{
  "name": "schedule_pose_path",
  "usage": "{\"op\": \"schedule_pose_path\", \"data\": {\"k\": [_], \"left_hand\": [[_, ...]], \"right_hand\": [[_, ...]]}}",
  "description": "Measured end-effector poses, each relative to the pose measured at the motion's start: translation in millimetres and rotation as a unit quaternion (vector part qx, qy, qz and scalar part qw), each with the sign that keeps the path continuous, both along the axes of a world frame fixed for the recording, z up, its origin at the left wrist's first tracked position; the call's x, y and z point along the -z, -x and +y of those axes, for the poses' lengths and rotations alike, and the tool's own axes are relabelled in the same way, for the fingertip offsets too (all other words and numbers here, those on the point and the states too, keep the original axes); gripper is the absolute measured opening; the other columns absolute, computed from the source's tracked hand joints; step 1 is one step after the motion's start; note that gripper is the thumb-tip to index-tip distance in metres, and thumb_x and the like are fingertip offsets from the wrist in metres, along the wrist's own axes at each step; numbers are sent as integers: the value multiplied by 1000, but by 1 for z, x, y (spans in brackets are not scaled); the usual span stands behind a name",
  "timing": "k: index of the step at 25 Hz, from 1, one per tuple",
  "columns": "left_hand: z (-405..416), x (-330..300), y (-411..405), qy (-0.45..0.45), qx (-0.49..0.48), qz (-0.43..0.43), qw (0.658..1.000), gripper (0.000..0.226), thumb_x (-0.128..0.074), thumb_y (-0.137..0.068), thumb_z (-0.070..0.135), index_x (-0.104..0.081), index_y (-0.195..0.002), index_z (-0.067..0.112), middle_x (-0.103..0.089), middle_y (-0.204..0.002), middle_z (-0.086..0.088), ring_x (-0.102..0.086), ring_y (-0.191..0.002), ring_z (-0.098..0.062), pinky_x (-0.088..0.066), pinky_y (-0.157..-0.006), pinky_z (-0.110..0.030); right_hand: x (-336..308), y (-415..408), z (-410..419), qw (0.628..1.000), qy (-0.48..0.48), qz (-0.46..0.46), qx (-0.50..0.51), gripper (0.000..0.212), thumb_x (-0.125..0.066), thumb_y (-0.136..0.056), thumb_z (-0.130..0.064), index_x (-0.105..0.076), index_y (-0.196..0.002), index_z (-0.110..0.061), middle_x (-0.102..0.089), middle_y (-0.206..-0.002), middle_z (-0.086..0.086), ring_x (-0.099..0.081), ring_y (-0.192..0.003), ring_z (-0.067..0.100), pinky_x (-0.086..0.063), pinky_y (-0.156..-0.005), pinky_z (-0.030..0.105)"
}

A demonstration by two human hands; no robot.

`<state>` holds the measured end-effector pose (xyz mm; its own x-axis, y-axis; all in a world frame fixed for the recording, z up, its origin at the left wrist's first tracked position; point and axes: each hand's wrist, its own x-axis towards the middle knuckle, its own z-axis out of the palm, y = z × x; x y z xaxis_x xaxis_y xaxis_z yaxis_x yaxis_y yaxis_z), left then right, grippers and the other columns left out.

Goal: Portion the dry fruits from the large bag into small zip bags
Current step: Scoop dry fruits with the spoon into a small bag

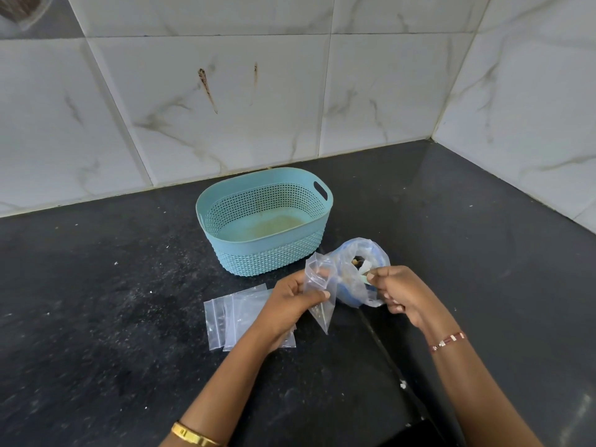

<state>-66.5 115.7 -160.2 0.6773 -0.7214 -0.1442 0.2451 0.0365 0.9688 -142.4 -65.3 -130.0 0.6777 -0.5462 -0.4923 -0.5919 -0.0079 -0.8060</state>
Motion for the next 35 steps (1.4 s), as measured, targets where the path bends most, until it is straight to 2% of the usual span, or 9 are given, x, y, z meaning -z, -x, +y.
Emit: {"op": "schedule_pose_path", "data": {"k": [2, 5, 11, 17, 21, 24, 26, 31, 35], "left_hand": [[0, 0, 1, 1, 2, 3, 1000, 19, -65, -77, 1, -70, -78, 20, -72, -90, -9, -66, -88, -22, -51, -88, -34], [-2, -1, -2, -9, 7, 0, 1000, 25, -60, -82, -4, -68, -82, 19, -71, -86, -6, -66, -84, -21, -53, -83, -30], [0, -2, -3, -11, 6, -7, 1000, 22, -60, -83, -3, -67, -85, 18, -72, -83, -2, -67, -81, -16, -52, -77, -25], [3, -1, -5, -34, -3, -60, 998, 24, -63, -81, -2, -67, -93, 19, -72, -88, 2, -68, -85, -12, -53, -81, -26], [5, 2, -1, -39, -14, -108, 993, 35, -65, -79, -3, -63, -109, 15, -70, -102, 0, -66, -95, -11, -52, -89, -24], [5, 3, 2, -39, -22, -120, 992, 40, -66, -80, -2, -60, -117, 10, -68, -109, -2, -65, -99, -9, -51, -88, -19], [4, 4, 3, -42, -25, -120, 992, 41, -66, -80, -2, -60, -118, 11, -68, -110, -1, -65, -99, -7, -51, -86, -17], [3, 3, 4, -40, -27, -119, 992, 38, -66, -80, -2, -61, -114, 15, -68, -108, 0, -65, -95, -3, -51, -84, -15], [2, 4, 4, -36, -28, -115, 992, 38, -65, -80, -2, -60, -113, 17, -67, -104, 6, -65, -90, 6, -50, -80, -12]], "right_hand": [[-2, 3, 1, 997, 56, -9, -52, 17, -52, -92, -9, -66, -86, -15, -44, -30, -12, -27, -43, 10, -21, -38, 19], [-4, 0, 3, 992, 92, -4, -81, 19, -52, -91, -7, -67, -84, -15, -44, -30, -12, -29, -43, 10, -22, -39, 19], [3, -2, -2, 995, -92, -2, 47, 13, -49, -92, -7, -61, -95, -4, -38, -37, -2, -23, -30, 6, -20, -30, 16], [-3, 4, -5, 991, -113, -30, 65, 18, -48, -92, -6, -60, -106, -1, -35, -36, -4, -21, -29, 6, -19, -31, 15], [-6, 13, -8, 989, -120, -46, 71, 16, -50, -92, -6, -62, -101, -1, -33, -37, -3, -21, -29, 6, -19, -31, 14], [-9, 19, -9, 987, -121, -59, 82, 13, -52, -91, -5, -64, -93, -2, -34, -37, -3, -21, -29, 6, -20, -30, 14], [-12, 21, -9, 986, -124, -64, 88, 13, -52, -91, -5, -65, -89, -3, -35, -36, -3, -22, -28, 6, -20, -30, 14], [-25, 24, -4, 985, -126, -81, 81, 15, -52, -91, -6, -64, -97, 1, -34, -37, -3, -22, -29, 6, -21, -30, 14], [-43, 25, 13, 990, -72, -107, 46, 13, -54, -90, -8, -65, -94, -3, -33, -38, -6, -23, -32, 5, -21, -31, 16]]}}
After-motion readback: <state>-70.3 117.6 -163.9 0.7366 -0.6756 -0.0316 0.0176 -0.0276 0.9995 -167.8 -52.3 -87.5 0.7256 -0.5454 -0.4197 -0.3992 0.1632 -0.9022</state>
